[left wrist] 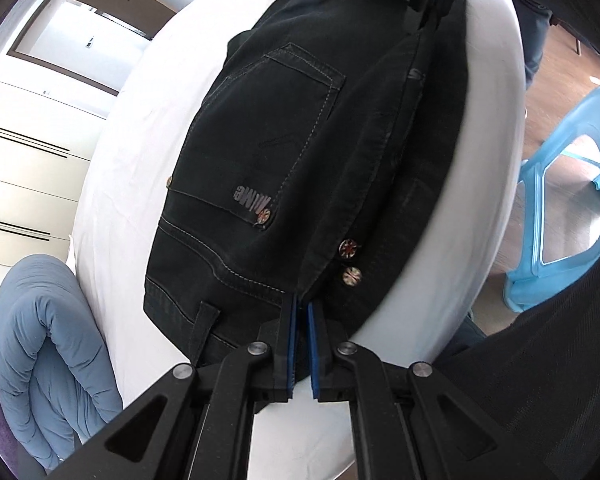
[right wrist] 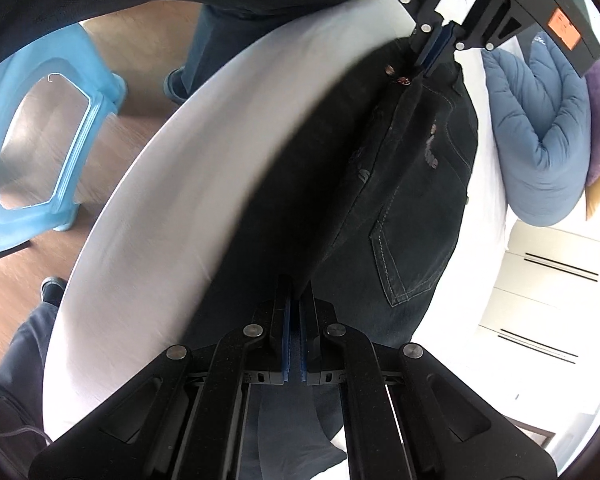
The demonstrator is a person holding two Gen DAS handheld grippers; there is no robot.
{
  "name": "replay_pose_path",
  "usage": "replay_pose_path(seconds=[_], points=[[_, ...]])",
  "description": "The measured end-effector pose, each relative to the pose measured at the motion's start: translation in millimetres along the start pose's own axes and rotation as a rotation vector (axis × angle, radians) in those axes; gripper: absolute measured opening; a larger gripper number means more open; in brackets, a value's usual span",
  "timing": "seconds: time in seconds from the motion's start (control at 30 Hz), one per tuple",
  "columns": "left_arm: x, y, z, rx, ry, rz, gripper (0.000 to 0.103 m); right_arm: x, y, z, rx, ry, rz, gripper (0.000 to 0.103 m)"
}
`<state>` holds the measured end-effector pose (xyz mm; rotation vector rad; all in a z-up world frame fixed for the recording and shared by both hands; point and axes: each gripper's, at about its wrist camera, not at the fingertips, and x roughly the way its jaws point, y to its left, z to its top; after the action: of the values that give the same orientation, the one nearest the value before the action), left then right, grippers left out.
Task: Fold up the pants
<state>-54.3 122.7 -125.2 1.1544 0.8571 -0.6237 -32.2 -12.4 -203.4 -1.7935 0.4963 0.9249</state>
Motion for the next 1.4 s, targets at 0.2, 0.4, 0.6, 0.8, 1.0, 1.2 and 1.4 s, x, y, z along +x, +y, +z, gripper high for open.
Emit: replay_pose_path(seconds=[0.2,0.4,0.6,0.8,1.0,1.2,1.4], points=[[-2.5,-5.7,-5.6,-0.009,-0.004,-0.019,0.005,-12.1,23.5,19.6,0.011,0.007,0.000,0.002],[-4.5,-14.9,-9.3,-0.013,-0.005,-0.025,0.005,-27.9,49.6,14.5,0.026,0.013,-0.007,0.002],[2.5,-15.9,-8.9,-0.034,0.003,-0.018,0.009,-28.0,60.8,7.2,0.039,0.015,-0.015,0.002],[-10.4,-6.4,-18.5,-0.096,0.021,0.033,0.051,-18.7,66.7,11.0,0.069,0.053,-0.044,0.003],[-56.9,38.0,-13.1,-0.365,-0.064,0.003,0.056,-17.7,70.8,14.2,0.129,0.080,-0.080,0.003],[-33.1,69.1,50.6,-0.612,-0.170,-0.119,0.056,-19.5,78.1,15.4,0.150,0.109,-0.141,0.003],[39.3,55.6,58.6,-0.699,-0.033,-0.236,0.054,-29.8,89.2,12.0,0.255,0.108,-0.234,0.008]])
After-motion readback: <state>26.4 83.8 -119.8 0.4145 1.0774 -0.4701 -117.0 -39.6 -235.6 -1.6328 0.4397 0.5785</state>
